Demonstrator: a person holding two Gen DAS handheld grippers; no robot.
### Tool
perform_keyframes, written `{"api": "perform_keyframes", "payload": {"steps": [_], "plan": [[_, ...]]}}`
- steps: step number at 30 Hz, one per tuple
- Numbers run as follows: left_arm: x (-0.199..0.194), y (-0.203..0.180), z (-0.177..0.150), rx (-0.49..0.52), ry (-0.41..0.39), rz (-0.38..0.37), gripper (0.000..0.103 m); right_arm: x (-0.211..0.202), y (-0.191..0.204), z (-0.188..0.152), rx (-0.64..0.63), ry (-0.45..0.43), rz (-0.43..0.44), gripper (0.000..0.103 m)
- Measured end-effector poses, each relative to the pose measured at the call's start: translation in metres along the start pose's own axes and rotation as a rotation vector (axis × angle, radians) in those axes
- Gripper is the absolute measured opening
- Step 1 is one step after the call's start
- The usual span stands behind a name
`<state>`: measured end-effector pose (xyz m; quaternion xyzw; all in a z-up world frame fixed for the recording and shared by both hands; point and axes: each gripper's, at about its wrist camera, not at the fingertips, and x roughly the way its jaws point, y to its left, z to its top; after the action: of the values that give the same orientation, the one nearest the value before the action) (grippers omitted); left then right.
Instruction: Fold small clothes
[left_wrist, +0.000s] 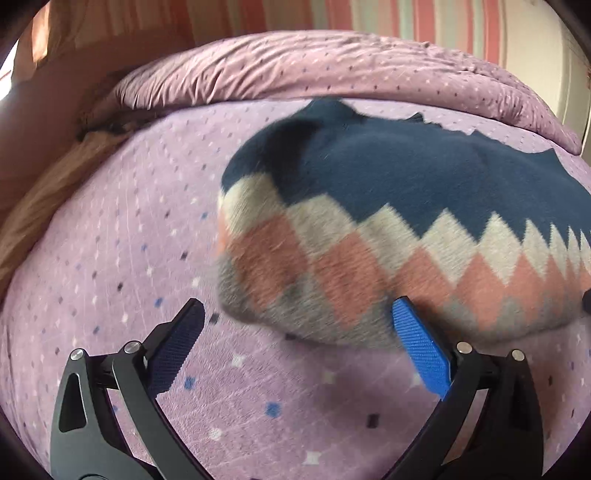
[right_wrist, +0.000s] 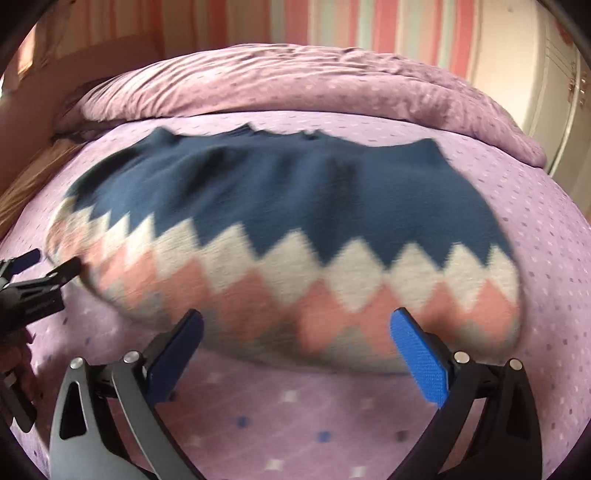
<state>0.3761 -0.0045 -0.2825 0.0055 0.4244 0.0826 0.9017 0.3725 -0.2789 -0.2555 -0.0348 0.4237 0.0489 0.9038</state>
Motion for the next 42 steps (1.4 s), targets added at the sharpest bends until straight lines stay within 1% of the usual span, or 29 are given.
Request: {"api": "perform_keyframes", "payload": {"steps": [1,4,7,10,11,14,16,20,22,25,27,28,30,33,35,36,38,41,42], "plan": [[0.001,0.003,-0.001,-0.006,0.007,-0.009,0.100,0.003,0.004,-0.001,-0.004,0.008,-0.003,0.101],[0.005,0.003,0.000,-0.002,0.020,-0.015,0.100,0.025,0.014,-0.007,0.009,0.085,-0.057,0.101],[0.010,0.005,0.000,-0.013,0.029,-0.027,0.100,0.033,0.013,-0.007,0.031,0.105,-0.066,0.102],[0.006,0.006,0.001,-0.019,0.018,-0.032,0.100,0.030,0.012,-0.005,0.029,0.125,-0.065,0.101],[0.003,0.006,0.000,-0.027,0.012,-0.041,0.100,0.026,0.011,-0.003,0.033,0.118,-0.056,0.101],[-0.012,0.002,-0.001,-0.052,-0.037,-0.066,0.100,0.008,0.007,0.006,0.068,0.036,-0.025,0.101],[-0.022,-0.007,-0.002,-0.057,-0.072,-0.080,0.100,0.006,0.009,0.010,0.085,0.015,0.002,0.101],[-0.040,-0.020,0.001,-0.070,-0.128,-0.093,0.100,0.020,0.027,0.013,0.046,0.039,0.008,0.101],[-0.044,-0.023,0.004,-0.063,-0.133,-0.102,0.100,0.036,0.035,0.009,0.012,0.085,-0.029,0.101],[-0.045,-0.027,0.010,-0.049,-0.134,-0.119,0.100,0.032,0.032,0.010,0.034,0.092,-0.012,0.101],[-0.043,-0.034,0.013,-0.035,-0.133,-0.137,0.100,0.017,0.022,0.011,0.053,0.060,-0.023,0.101],[-0.042,-0.038,0.014,-0.024,-0.133,-0.143,0.100,0.005,0.011,0.010,0.072,0.028,-0.020,0.101],[-0.041,-0.051,0.015,-0.004,-0.126,-0.155,0.100,-0.011,-0.012,0.007,0.106,-0.003,-0.025,0.101],[-0.039,-0.069,0.015,0.011,-0.122,-0.176,0.100,-0.036,-0.061,0.001,0.157,-0.047,-0.066,0.101],[-0.035,-0.079,0.012,0.011,-0.128,-0.194,0.100,-0.045,-0.085,-0.002,0.178,-0.059,-0.085,0.101],[-0.030,-0.085,0.009,0.022,-0.119,-0.189,0.100,-0.050,-0.100,-0.005,0.190,-0.067,-0.092,0.101],[-0.024,-0.093,0.004,0.036,-0.111,-0.186,0.100,-0.055,-0.115,-0.010,0.204,-0.078,-0.093,0.101],[-0.014,-0.104,0.001,0.072,-0.077,-0.145,0.100,-0.055,-0.134,-0.018,0.230,-0.065,-0.092,0.101],[-0.007,-0.108,0.001,0.086,-0.046,-0.129,0.100,-0.053,-0.138,-0.021,0.228,-0.054,-0.090,0.101]]}}
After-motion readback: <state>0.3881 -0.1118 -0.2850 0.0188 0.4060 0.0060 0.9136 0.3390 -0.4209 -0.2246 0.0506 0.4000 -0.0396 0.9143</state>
